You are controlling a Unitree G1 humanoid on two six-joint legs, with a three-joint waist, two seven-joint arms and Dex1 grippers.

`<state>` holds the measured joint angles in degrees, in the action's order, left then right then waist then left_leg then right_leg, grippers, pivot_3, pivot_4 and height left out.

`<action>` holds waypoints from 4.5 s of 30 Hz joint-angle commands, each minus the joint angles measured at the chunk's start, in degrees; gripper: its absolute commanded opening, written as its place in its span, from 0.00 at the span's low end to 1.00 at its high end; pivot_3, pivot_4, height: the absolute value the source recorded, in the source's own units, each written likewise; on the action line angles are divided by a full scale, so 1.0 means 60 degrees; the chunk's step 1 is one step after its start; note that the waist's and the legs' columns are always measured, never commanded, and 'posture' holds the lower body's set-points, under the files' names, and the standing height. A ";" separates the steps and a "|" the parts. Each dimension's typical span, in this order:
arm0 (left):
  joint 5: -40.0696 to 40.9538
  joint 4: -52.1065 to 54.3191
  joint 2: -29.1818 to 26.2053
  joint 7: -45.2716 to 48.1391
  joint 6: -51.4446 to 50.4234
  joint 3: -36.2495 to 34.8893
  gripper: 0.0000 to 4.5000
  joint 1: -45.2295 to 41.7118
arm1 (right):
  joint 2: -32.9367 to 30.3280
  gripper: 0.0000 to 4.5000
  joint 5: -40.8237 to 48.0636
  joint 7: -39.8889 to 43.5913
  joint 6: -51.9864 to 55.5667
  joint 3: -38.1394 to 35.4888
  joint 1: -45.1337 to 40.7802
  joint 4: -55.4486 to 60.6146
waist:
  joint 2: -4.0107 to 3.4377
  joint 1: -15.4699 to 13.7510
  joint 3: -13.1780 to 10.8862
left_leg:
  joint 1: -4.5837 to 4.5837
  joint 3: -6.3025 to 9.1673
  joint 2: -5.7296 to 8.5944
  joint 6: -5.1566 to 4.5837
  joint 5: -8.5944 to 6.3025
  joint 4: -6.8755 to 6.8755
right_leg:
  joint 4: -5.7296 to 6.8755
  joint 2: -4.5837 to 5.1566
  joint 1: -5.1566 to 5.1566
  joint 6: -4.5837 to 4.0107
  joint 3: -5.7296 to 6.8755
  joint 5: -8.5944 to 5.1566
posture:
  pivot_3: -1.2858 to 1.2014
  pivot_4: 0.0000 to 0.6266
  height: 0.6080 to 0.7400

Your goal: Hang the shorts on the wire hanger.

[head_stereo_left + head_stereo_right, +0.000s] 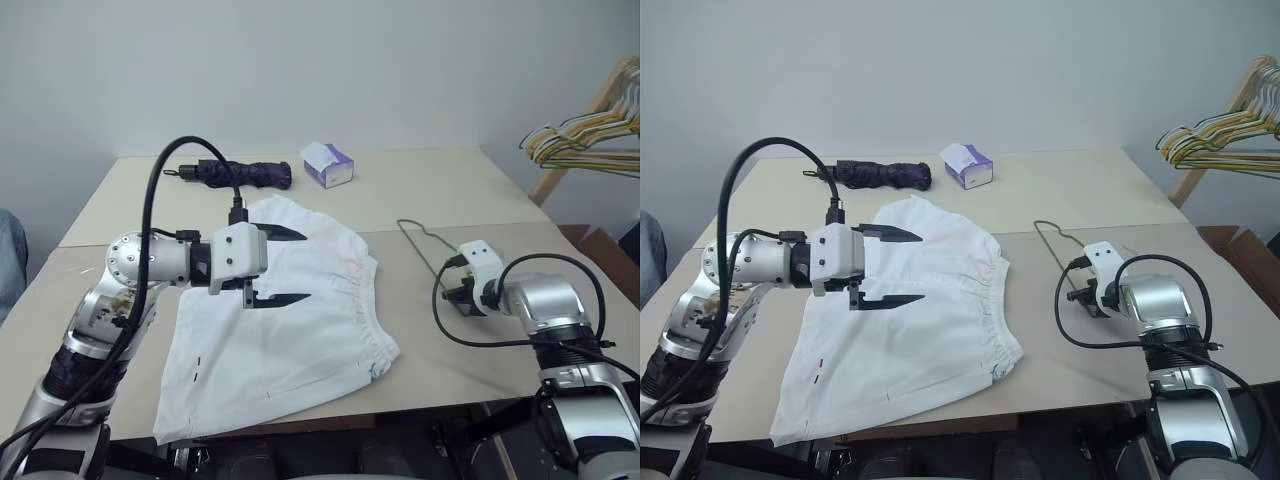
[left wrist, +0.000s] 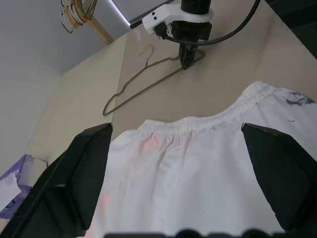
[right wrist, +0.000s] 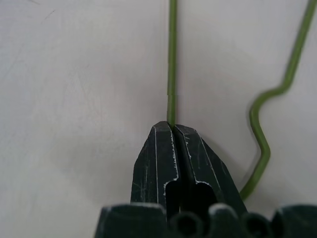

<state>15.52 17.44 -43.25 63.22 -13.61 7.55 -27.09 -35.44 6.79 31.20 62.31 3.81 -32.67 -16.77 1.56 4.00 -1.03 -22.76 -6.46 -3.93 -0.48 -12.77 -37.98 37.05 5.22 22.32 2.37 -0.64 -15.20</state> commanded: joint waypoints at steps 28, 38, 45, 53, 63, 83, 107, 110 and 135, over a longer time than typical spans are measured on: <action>0.5977 -0.2275 0.7679 -0.9242 -0.8044 -0.5120 0.92 -0.2439 | 0.0395 0.00 0.0879 0.0702 -0.4598 -0.0005 0.3018 0.8125 | 0.0005 -0.0001 -0.0020 | -0.0030 0.0266 0.0167 -0.0002 -0.0001 -0.0001 | -0.0017 0.0006 -0.0007 0.0016 -0.0004 0.0003 | 0.48 0.00 1.00; 0.6061 -0.2304 0.7500 -0.9524 -0.7825 -0.4885 0.20 -0.2331 | 0.0341 0.00 0.0433 0.0553 -0.4859 0.0323 0.2995 0.7782 | 0.0010 -0.0014 -0.0023 | -0.0030 0.0268 0.0168 -0.0002 -0.0001 -0.0001 | -0.0020 0.0007 -0.0008 0.0014 -0.0003 0.0004 | 0.48 0.00 1.00; 0.6148 -0.2522 0.7391 -0.9632 -0.7588 -0.4833 0.01 -0.2303 | 0.0353 0.00 -0.0047 0.0345 -0.5340 0.0503 0.3023 0.7780 | 0.0014 -0.0004 -0.0025 | -0.0030 0.0269 0.0169 -0.0002 -0.0001 0.0000 | -0.0021 0.0008 -0.0007 0.0013 -0.0001 0.0005 | 0.48 0.00 1.00; 0.5880 -0.2432 0.7119 -0.8924 -0.6699 -0.4232 0.00 -0.2244 | 0.0054 0.39 -0.0500 0.0648 -0.6225 0.0698 0.3073 0.8082 | 0.0017 -0.0003 -0.0028 | -0.0036 0.0269 0.0172 -0.0002 -0.0001 0.0000 | -0.0027 0.0010 -0.0006 0.0014 0.0001 0.0004 | 0.47 0.00 1.00; 0.5892 -0.2056 0.4900 -0.5504 -0.5834 -0.3623 0.00 -0.2263 | -0.0935 0.99 0.2331 0.2040 -0.3237 -0.1326 0.2246 0.9348 | 0.0018 0.0062 -0.0034 | -0.0039 0.0265 0.0170 -0.0002 -0.0001 0.0003 | -0.0025 0.0009 0.0002 0.0011 -0.0001 0.0005 | 0.47 0.00 1.00; 0.7407 -0.2934 0.2295 0.1721 -0.4426 -0.4127 0.00 -0.2677 | -0.0627 0.99 0.7422 0.4246 0.0894 -0.0985 -0.0973 0.5216 | 0.0019 0.0294 -0.0039 | -0.0054 0.0269 0.0157 -0.0005 -0.0002 0.0007 | -0.0036 0.0007 0.0010 0.0010 0.0006 0.0011 | 0.47 0.00 1.00; 0.7050 -0.3158 0.2701 0.1414 -0.3986 -0.3848 0.00 -0.2562 | 0.0023 0.29 0.6596 0.4107 -0.0097 -0.0253 -0.1782 0.4838 | 0.0018 0.0279 -0.0040 | -0.0068 0.0267 0.0157 -0.0005 -0.0002 0.0007 | -0.0032 0.0009 0.0024 0.0016 0.0008 0.0012 | 0.47 0.00 1.00; 0.6943 -0.3276 0.2640 0.1480 -0.4002 -0.3776 0.00 -0.2538 | 0.0021 0.07 0.6482 0.4052 -0.0165 -0.0174 -0.1701 0.4860 | 0.0018 0.0278 -0.0040 | -0.0066 0.0268 0.0157 -0.0005 -0.0002 0.0007 | -0.0031 0.0008 0.0024 0.0016 0.0008 0.0012 | 0.46 0.00 1.00; 0.0969 -0.3334 0.0490 -0.0122 -0.2116 -0.0432 1.00 -0.0796 | -0.2253 0.00 0.7741 0.2094 0.1828 -0.3266 0.2778 0.6553 | 0.0018 0.0145 -0.0043 | -0.0094 0.0258 0.0162 -0.0007 -0.0004 0.0007 | -0.0037 0.0024 0.0050 0.0012 0.0012 0.0011 | 0.47 0.00 1.00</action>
<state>23.17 -5.25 -39.27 61.84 -28.91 4.28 -31.53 -47.73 54.21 44.53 73.53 -13.74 -17.00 19.87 1.67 4.87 -1.29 -23.31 -4.92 -2.97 -0.53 -12.80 -37.93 36.83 5.36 22.62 2.43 -0.58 -15.13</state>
